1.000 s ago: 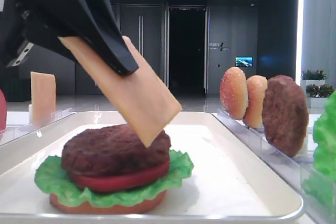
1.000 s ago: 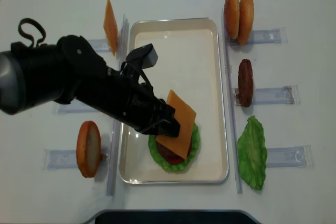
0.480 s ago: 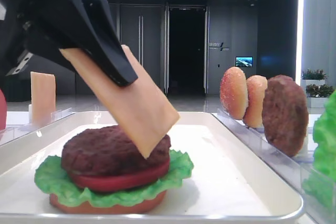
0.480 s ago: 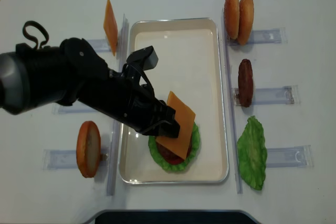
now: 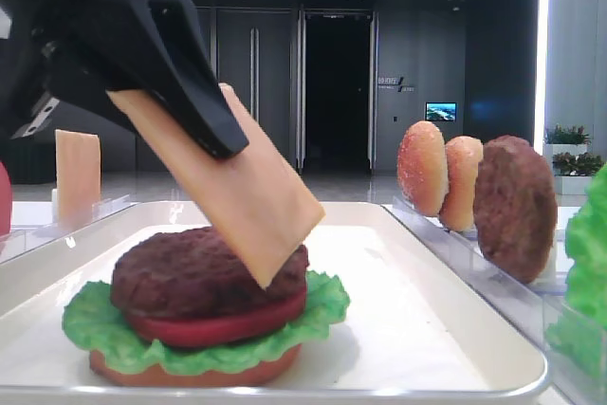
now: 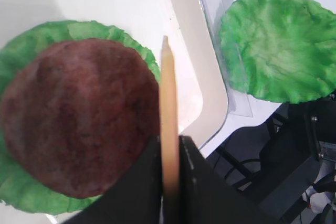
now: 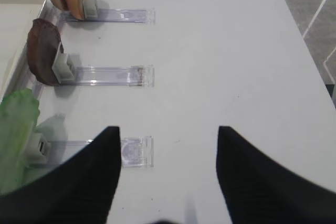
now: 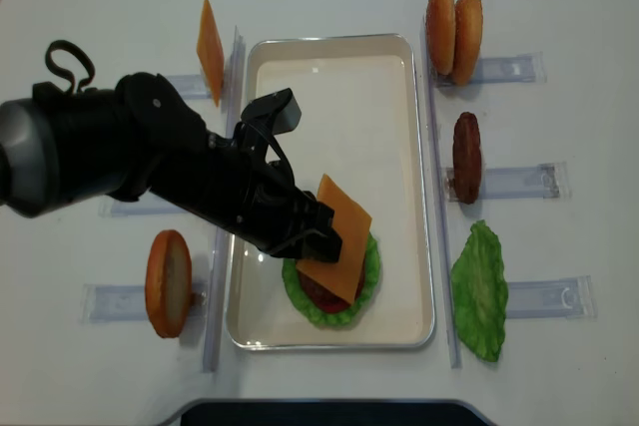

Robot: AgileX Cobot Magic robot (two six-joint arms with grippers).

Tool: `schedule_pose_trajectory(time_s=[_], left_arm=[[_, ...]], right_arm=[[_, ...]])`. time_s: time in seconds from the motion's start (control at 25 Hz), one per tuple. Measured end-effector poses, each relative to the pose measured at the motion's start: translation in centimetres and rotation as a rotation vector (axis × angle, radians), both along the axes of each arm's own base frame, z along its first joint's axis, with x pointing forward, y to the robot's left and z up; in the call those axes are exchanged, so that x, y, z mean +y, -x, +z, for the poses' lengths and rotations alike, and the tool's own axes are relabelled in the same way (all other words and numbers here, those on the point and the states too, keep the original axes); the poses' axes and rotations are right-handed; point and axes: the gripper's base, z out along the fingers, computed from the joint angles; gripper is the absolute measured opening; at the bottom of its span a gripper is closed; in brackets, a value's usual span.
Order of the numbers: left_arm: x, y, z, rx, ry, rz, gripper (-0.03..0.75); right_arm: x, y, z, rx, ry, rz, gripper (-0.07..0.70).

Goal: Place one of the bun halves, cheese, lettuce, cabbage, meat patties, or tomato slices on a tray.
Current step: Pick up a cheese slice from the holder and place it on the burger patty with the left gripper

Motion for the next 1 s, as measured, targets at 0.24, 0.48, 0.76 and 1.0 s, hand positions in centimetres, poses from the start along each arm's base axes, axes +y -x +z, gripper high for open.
schedule_pose_trajectory(time_s=[0.24,0.48,0.76,1.0], left_arm=[[0.0,-0.01,-0.03,0.0,-0.001,-0.001,0.036],[0.0,-0.03,-0.03,-0.003,-0.002,-0.001,0.036],[0.01,-0.04,-0.03,-0.005,-0.002,0.0,0.038],[0.01,-0.04,-0.03,-0.005,-0.002,-0.001,0.036]], right_arm=[[0.0,0.0,0.0,0.0,0.0,0.0,0.415],[0.0,0.0,0.0,0.0,0.0,0.0,0.415],[0.0,0.0,0.0,0.0,0.0,0.0,0.415],[0.0,0.0,0.0,0.0,0.0,0.0,0.415]])
